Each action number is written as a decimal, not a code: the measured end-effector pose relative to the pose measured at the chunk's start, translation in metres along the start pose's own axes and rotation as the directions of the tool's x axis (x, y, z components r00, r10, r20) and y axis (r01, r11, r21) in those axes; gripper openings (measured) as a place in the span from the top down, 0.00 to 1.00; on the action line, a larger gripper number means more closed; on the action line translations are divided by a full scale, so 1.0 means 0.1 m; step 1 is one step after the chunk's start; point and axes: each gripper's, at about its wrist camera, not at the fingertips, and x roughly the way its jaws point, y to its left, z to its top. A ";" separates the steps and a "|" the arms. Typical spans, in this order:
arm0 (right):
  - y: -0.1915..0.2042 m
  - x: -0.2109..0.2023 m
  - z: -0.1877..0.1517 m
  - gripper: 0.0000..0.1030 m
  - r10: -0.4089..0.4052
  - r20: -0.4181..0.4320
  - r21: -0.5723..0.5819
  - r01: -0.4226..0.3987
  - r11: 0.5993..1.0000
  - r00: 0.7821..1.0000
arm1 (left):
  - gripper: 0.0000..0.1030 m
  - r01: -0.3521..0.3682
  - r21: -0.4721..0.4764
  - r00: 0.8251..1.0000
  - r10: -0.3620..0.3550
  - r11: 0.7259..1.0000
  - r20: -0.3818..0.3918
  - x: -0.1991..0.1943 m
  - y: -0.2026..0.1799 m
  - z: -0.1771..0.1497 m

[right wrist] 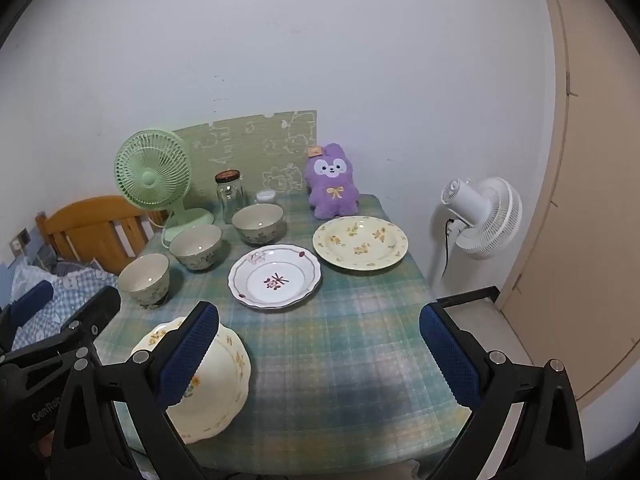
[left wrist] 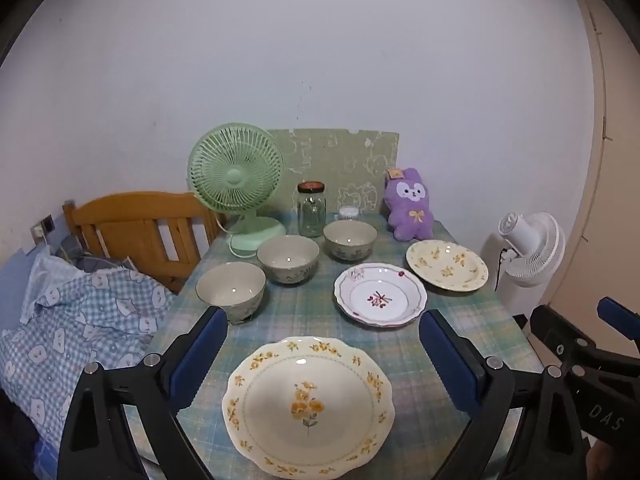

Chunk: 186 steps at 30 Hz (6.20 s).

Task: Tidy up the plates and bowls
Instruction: 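Move both tools toward the large yellow-flower plate's rim, then close both grippers on the large yellow-flower plate's rim and lift it, then carry the held plate with both tools toward the deep yellow-flower plate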

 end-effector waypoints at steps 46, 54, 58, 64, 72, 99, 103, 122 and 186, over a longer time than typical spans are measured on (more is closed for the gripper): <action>0.29 0.03 -0.16 0.01 -0.016 -0.024 -0.006 0.016 1.000 1.000 | 0.09 0.006 -0.001 0.999 -0.006 1.000 -0.033 0.09 0.26 -0.11; 0.28 0.02 -0.16 0.01 -0.021 -0.027 -0.001 0.021 1.000 0.999 | 0.08 0.000 0.007 1.000 0.000 1.000 -0.027 0.09 0.26 -0.08; 0.29 0.02 -0.14 0.02 -0.022 -0.023 -0.001 0.022 1.000 0.999 | 0.08 0.003 0.006 1.000 -0.003 1.000 -0.024 0.09 0.27 -0.09; 0.27 0.02 -0.13 0.02 -0.024 -0.023 -0.001 0.024 1.000 0.999 | 0.09 0.008 0.006 1.000 -0.008 1.000 -0.024 0.08 0.27 -0.09; 0.29 0.02 -0.11 0.04 -0.024 -0.021 -0.009 0.024 1.000 0.999 | 0.12 0.011 0.013 1.000 -0.011 1.000 -0.020 0.08 0.25 -0.08; 0.94 0.92 -0.30 0.12 -0.019 -0.213 -0.072 0.004 0.997 0.977 | 0.27 -0.019 0.035 0.978 0.026 0.999 -0.205 0.85 0.68 -0.43; 1.04 1.16 -0.45 0.15 -0.028 -0.273 -0.081 0.006 0.997 0.962 | 0.29 -0.025 0.039 0.963 0.035 0.999 -0.267 1.05 0.75 -0.58; 1.28 1.98 -0.90 0.30 -0.063 -0.445 -0.098 0.021 0.995 0.894 | 0.42 -0.012 -0.008 0.894 0.008 1.000 -0.447 1.78 1.00 -1.03; -0.95 2.36 -0.54 0.41 -0.065 -0.553 -0.017 0.067 0.998 0.831 | 0.48 0.018 0.006 0.856 -0.012 1.000 -0.517 2.17 -1.18 -0.87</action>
